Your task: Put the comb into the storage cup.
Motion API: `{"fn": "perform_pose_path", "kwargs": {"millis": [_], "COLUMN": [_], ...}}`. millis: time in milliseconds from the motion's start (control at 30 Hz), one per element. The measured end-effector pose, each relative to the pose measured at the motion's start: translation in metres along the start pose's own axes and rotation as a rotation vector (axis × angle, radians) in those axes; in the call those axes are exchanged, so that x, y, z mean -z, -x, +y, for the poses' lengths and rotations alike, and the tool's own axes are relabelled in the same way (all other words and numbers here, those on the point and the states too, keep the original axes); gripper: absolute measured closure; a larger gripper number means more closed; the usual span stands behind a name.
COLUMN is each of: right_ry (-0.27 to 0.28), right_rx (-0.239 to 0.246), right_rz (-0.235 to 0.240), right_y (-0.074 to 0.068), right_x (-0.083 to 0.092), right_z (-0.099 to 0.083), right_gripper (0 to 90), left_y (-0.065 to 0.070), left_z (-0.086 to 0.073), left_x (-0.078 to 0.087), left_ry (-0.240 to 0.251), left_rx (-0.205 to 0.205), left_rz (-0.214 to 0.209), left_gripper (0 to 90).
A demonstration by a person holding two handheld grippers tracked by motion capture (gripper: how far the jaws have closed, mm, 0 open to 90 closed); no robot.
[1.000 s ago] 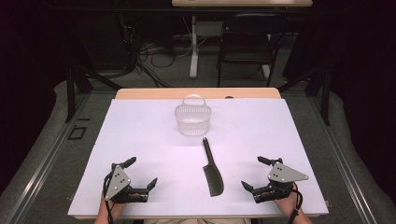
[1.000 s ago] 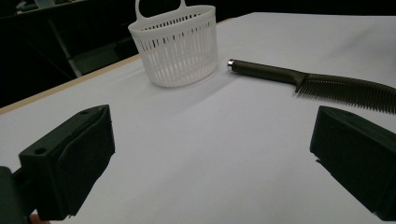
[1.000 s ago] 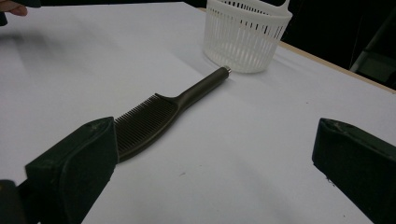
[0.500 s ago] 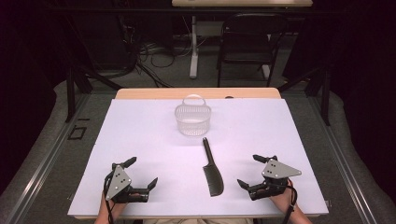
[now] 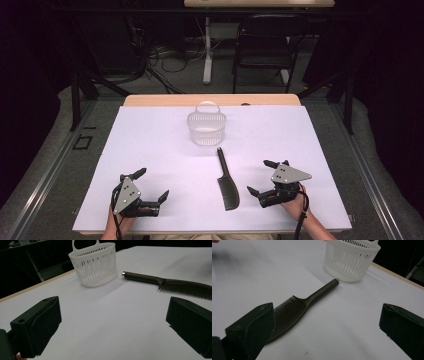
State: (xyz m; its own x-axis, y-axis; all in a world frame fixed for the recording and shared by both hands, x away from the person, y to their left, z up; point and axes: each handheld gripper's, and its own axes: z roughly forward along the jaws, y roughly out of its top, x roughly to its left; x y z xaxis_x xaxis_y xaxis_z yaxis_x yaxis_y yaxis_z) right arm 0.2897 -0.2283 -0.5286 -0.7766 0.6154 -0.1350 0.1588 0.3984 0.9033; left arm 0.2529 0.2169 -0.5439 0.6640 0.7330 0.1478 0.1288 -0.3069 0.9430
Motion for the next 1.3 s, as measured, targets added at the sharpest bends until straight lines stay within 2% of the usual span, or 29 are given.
{"fn": "perform_pose_path", "kwargs": {"millis": [633, 1300], "right_ry": [-0.016, -0.043], "right_rx": [0.010, 0.011], "right_rz": [0.015, 0.052], "right_y": [0.008, 0.014], "right_x": [-0.025, -0.051], "right_z": [0.013, 0.022], "right_gripper": [0.0, 0.0], "left_y": [0.000, -0.001], "left_z": [0.000, 0.000], "left_x": [0.000, 0.000], "left_ry": [-0.001, -0.002], "left_rx": [-0.002, -0.005], "left_rz": [0.000, 0.000], "left_gripper": [0.2, 0.3]}}
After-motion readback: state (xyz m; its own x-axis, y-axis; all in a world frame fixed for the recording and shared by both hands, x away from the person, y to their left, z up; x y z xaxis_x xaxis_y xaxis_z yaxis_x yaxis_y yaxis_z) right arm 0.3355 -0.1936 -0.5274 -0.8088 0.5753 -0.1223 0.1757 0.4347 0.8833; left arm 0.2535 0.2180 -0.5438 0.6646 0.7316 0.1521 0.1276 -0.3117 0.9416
